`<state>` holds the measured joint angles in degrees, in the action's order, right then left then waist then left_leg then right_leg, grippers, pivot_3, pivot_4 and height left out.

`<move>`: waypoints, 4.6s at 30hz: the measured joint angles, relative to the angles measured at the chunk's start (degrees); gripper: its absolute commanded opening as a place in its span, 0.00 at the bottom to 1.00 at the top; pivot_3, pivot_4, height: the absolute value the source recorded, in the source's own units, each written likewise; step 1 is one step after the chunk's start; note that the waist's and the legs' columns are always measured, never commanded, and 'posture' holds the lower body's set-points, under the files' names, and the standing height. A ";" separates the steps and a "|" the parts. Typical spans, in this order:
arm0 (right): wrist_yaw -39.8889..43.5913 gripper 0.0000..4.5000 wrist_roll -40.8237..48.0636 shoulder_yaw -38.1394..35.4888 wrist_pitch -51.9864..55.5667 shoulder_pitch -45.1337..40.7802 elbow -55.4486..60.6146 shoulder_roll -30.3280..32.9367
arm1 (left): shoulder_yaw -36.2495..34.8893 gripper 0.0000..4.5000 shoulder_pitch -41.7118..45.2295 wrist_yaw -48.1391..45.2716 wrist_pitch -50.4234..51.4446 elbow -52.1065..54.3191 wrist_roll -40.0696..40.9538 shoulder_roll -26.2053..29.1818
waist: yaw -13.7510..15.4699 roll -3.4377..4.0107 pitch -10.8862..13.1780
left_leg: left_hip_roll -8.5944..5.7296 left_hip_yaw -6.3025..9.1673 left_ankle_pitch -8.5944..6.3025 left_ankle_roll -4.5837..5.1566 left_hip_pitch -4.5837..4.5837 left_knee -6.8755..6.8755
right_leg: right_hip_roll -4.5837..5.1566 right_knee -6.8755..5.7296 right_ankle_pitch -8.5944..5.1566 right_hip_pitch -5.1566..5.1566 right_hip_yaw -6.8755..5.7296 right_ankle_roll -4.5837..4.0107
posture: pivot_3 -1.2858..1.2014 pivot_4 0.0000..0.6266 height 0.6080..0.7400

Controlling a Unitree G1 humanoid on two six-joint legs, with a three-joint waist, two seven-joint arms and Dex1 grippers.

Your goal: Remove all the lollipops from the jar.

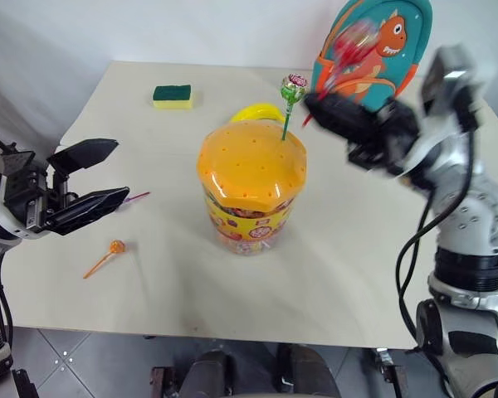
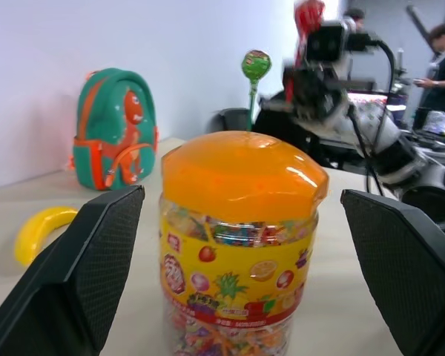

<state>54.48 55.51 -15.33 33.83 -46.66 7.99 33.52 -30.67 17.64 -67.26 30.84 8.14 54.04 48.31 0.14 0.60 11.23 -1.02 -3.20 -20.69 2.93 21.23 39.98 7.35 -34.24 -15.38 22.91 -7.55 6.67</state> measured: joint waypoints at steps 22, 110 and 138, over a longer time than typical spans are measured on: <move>-2.80 0.28 -34.95 8.38 6.68 35.52 -11.79 29.68 | 11.80 1.00 2.10 -11.55 -4.53 0.28 -7.42 2.57 | 0.18 0.17 0.00 | 0.21 -0.33 0.01 -0.04 -0.05 0.00 | 0.07 0.15 0.01 -0.03 0.15 0.03 | 0.52 0.24 1.00; 0.21 0.00 -9.95 -3.24 5.99 -7.67 -10.97 11.84 | 8.40 1.00 7.88 -4.52 -0.79 -4.17 -2.52 -1.51 | 0.28 0.10 -0.02 | -0.03 -0.46 0.05 0.05 0.18 -0.01 | 0.10 -0.44 0.00 0.56 0.01 0.00 | 0.52 0.24 1.00; 7.91 0.93 -43.17 2.72 -24.37 32.17 -35.06 29.18 | 11.97 1.00 2.31 -8.66 0.45 0.01 -6.35 3.27 | 0.22 0.22 0.03 | 0.05 -0.67 0.12 0.07 0.07 0.04 | 0.15 -0.34 -0.01 0.45 0.34 0.06 | 0.52 0.24 1.00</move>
<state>62.39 12.33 -12.62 9.45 -14.49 -27.07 62.70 -18.70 19.95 -75.92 31.28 8.15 47.70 51.58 0.35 0.82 11.26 -0.97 -3.88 -20.57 3.00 21.30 40.02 7.50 -34.59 -15.39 23.35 -7.22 6.72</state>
